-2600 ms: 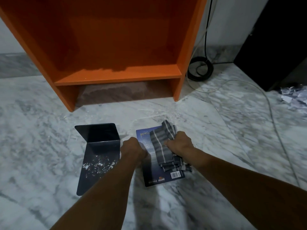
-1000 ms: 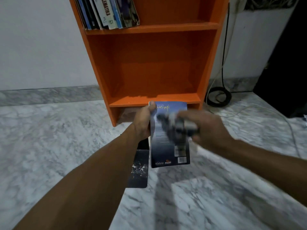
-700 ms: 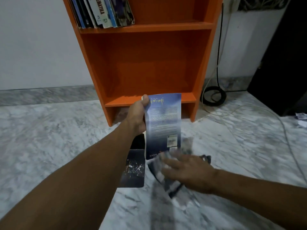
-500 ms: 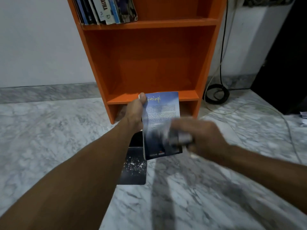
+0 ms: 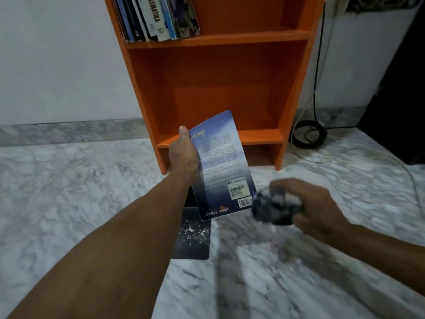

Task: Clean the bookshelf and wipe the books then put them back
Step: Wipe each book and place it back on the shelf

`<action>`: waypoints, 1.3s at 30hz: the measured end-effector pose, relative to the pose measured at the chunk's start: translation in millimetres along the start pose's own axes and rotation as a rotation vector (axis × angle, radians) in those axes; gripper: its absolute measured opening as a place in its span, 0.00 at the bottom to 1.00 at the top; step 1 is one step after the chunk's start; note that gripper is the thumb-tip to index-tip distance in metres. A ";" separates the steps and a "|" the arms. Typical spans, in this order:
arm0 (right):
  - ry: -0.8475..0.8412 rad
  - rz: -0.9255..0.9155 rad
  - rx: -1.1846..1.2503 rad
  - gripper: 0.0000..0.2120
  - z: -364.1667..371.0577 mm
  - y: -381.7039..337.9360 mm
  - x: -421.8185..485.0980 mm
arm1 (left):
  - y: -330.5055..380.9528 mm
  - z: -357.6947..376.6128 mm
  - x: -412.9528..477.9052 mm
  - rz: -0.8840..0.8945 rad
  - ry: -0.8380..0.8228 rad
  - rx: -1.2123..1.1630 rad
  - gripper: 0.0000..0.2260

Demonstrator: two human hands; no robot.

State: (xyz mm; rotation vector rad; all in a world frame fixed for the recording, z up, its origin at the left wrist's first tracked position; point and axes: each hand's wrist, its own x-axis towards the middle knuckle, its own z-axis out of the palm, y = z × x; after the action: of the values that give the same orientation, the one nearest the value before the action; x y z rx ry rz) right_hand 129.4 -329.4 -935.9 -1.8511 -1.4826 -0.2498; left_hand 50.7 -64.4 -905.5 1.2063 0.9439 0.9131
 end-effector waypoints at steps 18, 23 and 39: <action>-0.045 0.312 -0.094 0.17 15.6 -31.2 61.7 | 39.0 75.0 -59.8 -0.210 -0.551 -0.083 0.22; -0.304 0.267 0.072 0.18 -5.7 -29.3 54.4 | 25.5 68.6 -41.9 -0.299 -0.473 -0.079 0.17; -0.572 -0.250 -0.457 0.35 18.9 -29.1 -5.7 | 28.2 31.0 -18.7 -0.263 -0.709 -0.049 0.31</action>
State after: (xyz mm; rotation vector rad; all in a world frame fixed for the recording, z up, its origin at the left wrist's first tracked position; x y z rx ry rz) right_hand 95.8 -319.8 -940.3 -2.2097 -2.2003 -0.1954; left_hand 71.3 -88.6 -872.5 1.2034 0.4803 0.2529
